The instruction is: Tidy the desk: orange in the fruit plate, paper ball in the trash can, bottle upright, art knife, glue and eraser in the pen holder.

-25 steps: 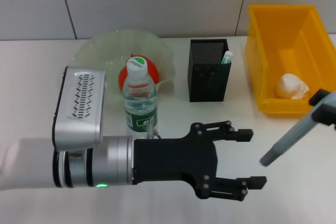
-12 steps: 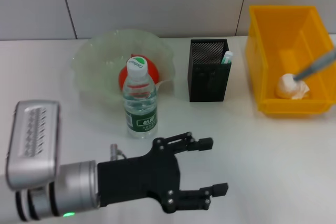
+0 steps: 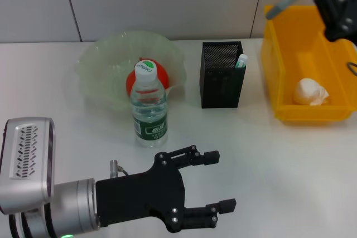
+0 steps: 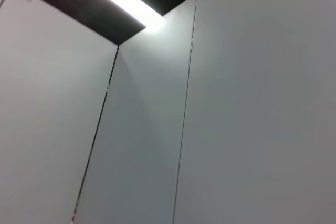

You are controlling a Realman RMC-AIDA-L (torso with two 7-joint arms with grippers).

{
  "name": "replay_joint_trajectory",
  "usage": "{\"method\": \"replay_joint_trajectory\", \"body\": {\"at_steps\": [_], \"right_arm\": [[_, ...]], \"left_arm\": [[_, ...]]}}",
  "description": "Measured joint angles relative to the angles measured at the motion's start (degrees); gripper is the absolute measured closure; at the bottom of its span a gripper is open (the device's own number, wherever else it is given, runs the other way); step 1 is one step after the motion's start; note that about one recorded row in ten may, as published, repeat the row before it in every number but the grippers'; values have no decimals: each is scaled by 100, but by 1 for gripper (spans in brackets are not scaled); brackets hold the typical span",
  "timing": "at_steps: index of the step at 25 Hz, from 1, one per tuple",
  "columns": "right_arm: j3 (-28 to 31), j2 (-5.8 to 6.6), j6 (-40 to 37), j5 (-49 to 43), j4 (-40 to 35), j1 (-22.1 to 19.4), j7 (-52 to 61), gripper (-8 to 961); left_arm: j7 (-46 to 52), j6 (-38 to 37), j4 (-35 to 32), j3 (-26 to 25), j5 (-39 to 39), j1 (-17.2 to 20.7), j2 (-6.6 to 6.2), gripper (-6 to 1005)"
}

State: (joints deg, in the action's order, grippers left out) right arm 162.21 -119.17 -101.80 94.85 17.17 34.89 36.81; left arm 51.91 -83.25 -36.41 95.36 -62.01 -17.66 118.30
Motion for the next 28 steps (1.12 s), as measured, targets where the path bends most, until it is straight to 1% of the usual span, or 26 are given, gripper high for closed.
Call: {"method": "replay_joint_trajectory", "body": {"at_steps": [1, 2, 5, 6, 7, 9, 11, 19, 21, 23, 25, 26, 28], "right_arm": [[-5, 1, 228, 2, -172, 156, -263, 803], [-5, 1, 228, 2, -172, 156, -263, 803], [-5, 5, 579, 3, -405, 362, -600, 803], [-9, 3, 878, 6, -532, 489, -772, 803], [-9, 3, 878, 6, -532, 489, -772, 804], [-18, -3, 1290, 7, -746, 637, -1089, 804], [-20, -4, 1438, 8, -849, 714, -1249, 804], [-21, -17, 1857, -8, -984, 812, -1279, 803], [-19, -17, 2211, -24, -1071, 861, -1273, 803], [-23, -17, 2361, -27, -1109, 895, -1273, 803], [-61, -14, 2663, -38, -1200, 992, -1272, 804], [-136, -14, 2946, -45, -1283, 1100, -1271, 804], [-172, -16, 3065, -47, -1314, 1141, -1271, 802]], "left_arm": [[-1, -2, 1, -32, 1, 0, -3, 206], [-1, -2, 1, -32, 1, 0, -3, 206], [22, -11, 8, -95, -9, 0, -5, 206], [55, -31, 10, -112, -10, 0, -6, 206], [55, -31, 10, -112, -10, 0, -6, 206], [57, -79, 17, -134, -12, 0, -8, 206], [57, -93, 31, -137, -13, -2, -9, 206], [53, -103, 218, -309, -15, -58, -9, 206], [62, -143, 222, -360, -12, -46, -6, 206], [63, -153, 222, -398, 3, -26, -1, 206], [87, -157, 222, -427, 13, -21, 0, 206], [91, -158, 223, -431, 13, -22, 0, 206], [93, -160, 223, -435, 14, -34, 0, 206]]}}
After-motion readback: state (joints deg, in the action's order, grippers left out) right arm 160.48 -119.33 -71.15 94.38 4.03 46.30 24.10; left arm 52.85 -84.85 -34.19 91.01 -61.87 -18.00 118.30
